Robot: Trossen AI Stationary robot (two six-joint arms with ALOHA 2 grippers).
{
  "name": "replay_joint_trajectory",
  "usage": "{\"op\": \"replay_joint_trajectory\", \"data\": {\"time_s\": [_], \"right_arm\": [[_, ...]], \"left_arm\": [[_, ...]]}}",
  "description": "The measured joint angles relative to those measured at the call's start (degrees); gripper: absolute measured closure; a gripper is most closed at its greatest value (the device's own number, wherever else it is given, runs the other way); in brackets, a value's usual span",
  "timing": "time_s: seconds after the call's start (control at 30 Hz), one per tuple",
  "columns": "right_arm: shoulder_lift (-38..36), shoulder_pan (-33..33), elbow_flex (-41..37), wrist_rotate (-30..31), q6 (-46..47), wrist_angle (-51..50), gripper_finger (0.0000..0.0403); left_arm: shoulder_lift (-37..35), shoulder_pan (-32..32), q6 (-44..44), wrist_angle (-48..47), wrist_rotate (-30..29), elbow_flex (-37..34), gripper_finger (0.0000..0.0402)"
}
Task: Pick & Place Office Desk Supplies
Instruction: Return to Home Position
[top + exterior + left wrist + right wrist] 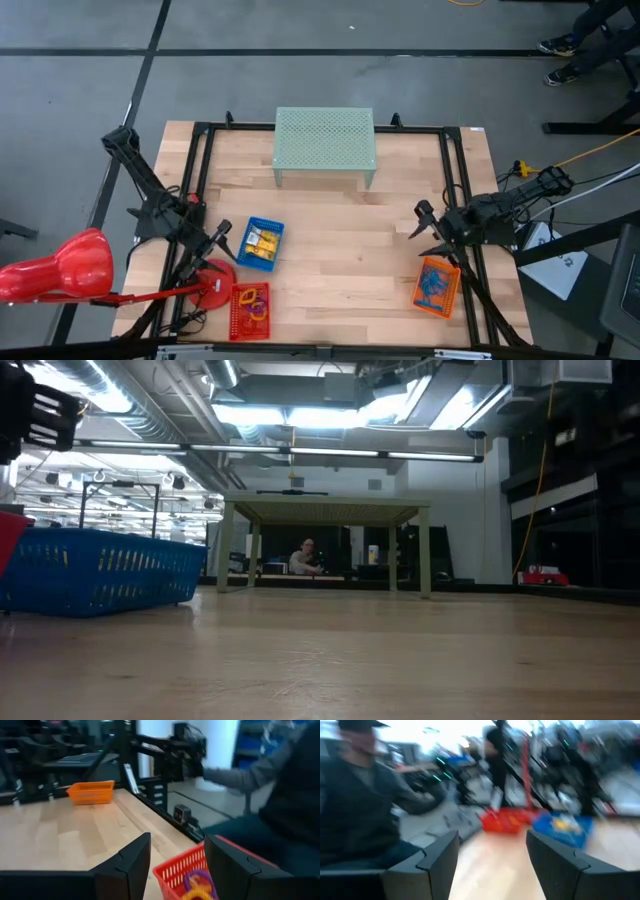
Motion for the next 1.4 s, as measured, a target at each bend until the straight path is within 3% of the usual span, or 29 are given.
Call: {"op": "replay_joint_trajectory", "data": {"time_s": [0.13,0.23,0.43,0.6,0.77,1.4], "right_arm": [[0.0,0.0,0.1,-9.9,-4.4,8.1,0.0167],[0.0,0.0,0.1,-15.4,-7.6,6.4,0.0167],[0.5,0.0,0.0,-12.1,-7.4,3.5,0.0167],[0.5,0.0,0.0,-10.0,-7.5,4.2,0.0167],[0.4,0.0,0.0,-10.0,-7.5,4.5,0.0167],[0.6,0.0,0.0,-12.1,-7.8,1.2,0.0167]], "left_arm": [[-1.0,1.1,5.0,-3.3,3.2,0.0,0.0222],[-1.5,2.5,6.0,-7.9,5.1,-0.1,0.0222],[-1.7,4.9,8.5,-13.7,8.2,-0.2,0.0222],[-1.3,6.6,7.9,-16.0,-4.9,-0.2,0.0222],[-1.1,8.3,1.7,-15.9,-9.1,-0.2,0.0222],[-1.0,9.0,-0.6,-15.6,-6.4,4.2,0.0222]]}}
